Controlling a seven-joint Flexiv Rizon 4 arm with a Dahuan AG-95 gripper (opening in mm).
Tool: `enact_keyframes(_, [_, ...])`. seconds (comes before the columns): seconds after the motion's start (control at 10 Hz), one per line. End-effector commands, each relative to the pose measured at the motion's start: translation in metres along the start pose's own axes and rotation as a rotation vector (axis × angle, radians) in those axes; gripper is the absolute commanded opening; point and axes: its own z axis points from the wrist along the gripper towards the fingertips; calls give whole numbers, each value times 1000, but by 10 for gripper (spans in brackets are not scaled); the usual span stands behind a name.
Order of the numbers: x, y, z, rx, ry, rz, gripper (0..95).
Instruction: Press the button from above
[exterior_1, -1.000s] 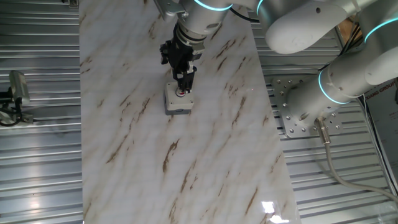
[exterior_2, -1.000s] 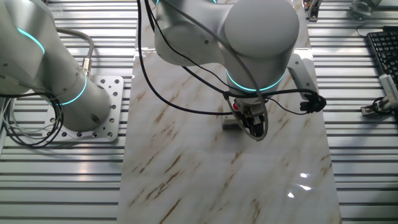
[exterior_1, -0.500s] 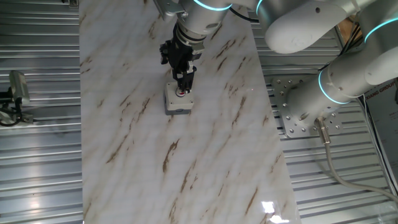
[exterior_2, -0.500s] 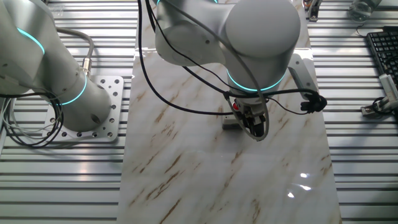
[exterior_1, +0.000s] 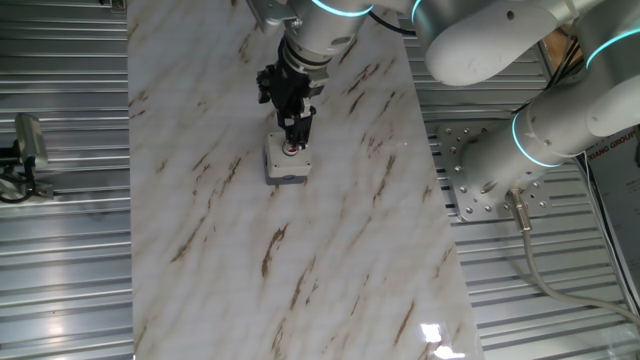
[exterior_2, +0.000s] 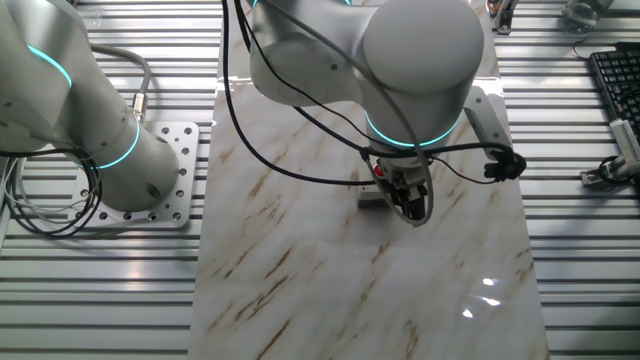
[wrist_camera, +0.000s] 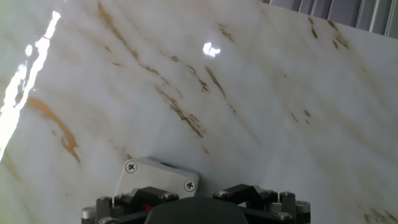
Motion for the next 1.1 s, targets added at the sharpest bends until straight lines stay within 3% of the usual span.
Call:
enact_keyframes(0.1, [0, 0, 0, 0, 0, -4, 950])
enact_keyframes(0.5, [0, 0, 0, -18, -6, -4, 950])
enact_keyframes(0.7, [0, 0, 0, -70, -34, 9, 950])
enact_keyframes(0.9, [0, 0, 0, -53, -42, -5, 950])
enact_keyframes(1.1, [0, 0, 0, -17, -29, -24, 950])
